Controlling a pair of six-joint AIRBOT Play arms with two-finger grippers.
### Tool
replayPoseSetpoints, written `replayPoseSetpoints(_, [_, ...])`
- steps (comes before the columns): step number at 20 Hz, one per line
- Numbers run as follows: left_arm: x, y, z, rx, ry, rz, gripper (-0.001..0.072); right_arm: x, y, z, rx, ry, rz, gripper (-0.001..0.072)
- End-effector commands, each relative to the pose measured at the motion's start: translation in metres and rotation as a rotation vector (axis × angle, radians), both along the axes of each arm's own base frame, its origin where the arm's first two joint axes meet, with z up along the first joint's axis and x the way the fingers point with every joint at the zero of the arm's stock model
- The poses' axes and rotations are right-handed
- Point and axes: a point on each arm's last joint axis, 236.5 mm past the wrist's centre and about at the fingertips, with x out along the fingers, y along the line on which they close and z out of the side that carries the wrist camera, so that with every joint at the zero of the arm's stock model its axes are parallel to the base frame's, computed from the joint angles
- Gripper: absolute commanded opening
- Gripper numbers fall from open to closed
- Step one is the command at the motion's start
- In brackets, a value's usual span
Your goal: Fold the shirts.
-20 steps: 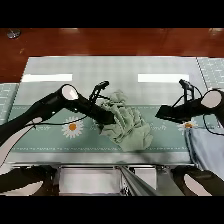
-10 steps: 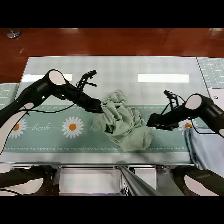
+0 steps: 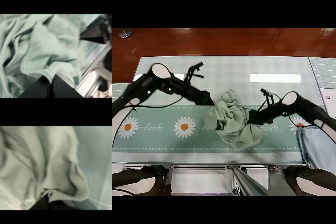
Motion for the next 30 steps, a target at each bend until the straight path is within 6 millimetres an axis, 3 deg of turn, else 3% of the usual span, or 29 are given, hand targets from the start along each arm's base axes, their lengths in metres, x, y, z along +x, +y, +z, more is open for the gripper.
replayPoseSetpoints(1, [0.038,-0.004,0.088,-0.162,-0.157,0.041,0.0020,0.064,-0.007,0.084,0.002,-0.234,0.008,0.0033])
replayPoseSetpoints(3, [0.064,0.008,0.170,-0.214,-0.371,0.069,0.0020,0.119,-0.029,0.191,-0.023,-0.494,-0.046,0.0033])
replayPoseSetpoints(5, [0.073,0.023,0.260,-0.253,-0.603,0.091,0.0020,0.145,-0.047,0.317,-0.019,-0.779,-0.097,0.0033])
replayPoseSetpoints(6, [0.070,0.032,0.303,-0.268,-0.715,0.103,0.0020,0.142,-0.051,0.382,-0.005,-0.923,-0.105,0.0033])
replayPoseSetpoints(8, [0.052,0.054,0.383,-0.290,-0.915,0.148,0.0020,0.114,-0.054,0.492,0.025,-1.183,-0.110,0.0033])
replayPoseSetpoints(10, [0.021,0.079,0.449,-0.310,-1.076,0.222,0.0020,0.071,-0.055,0.564,0.069,-1.369,-0.115,0.0033])
replayPoseSetpoints(11, [0.005,0.091,0.472,-0.312,-1.146,0.263,0.0020,0.049,-0.057,0.583,0.073,-1.427,-0.118,0.0033])
replayPoseSetpoints(13, [-0.032,0.113,0.504,-0.284,-1.264,0.327,0.0020,0.007,-0.063,0.602,0.056,-1.507,-0.105,0.0033])
replayPoseSetpoints(17, [-0.097,0.142,0.534,-0.152,-1.446,0.439,0.0020,-0.064,-0.085,0.623,-0.023,-1.635,-0.136,0.0033])
replayPoseSetpoints(21, [-0.151,0.141,0.517,0.004,-1.490,0.454,0.0020,-0.112,-0.106,0.634,-0.087,-1.712,-0.188,0.0033])
replayPoseSetpoints(23, [-0.168,0.139,0.504,0.055,-1.482,0.445,0.0020,-0.116,-0.104,0.623,-0.099,-1.672,-0.159,0.0033])
replayPoseSetpoints(25, [-0.171,0.150,0.487,0.131,-1.436,0.476,0.0020,-0.106,-0.101,0.597,-0.129,-1.576,-0.118,0.0033])
replayPoseSetpoints(28, [-0.156,0.184,0.456,0.239,-1.301,0.601,0.0020,-0.077,-0.113,0.538,-0.218,-1.363,-0.111,0.0033])
replayPoseSetpoints(30, [-0.137,0.196,0.423,0.275,-1.181,0.605,0.0020,-0.053,-0.113,0.496,-0.234,-1.231,-0.101,0.0034])
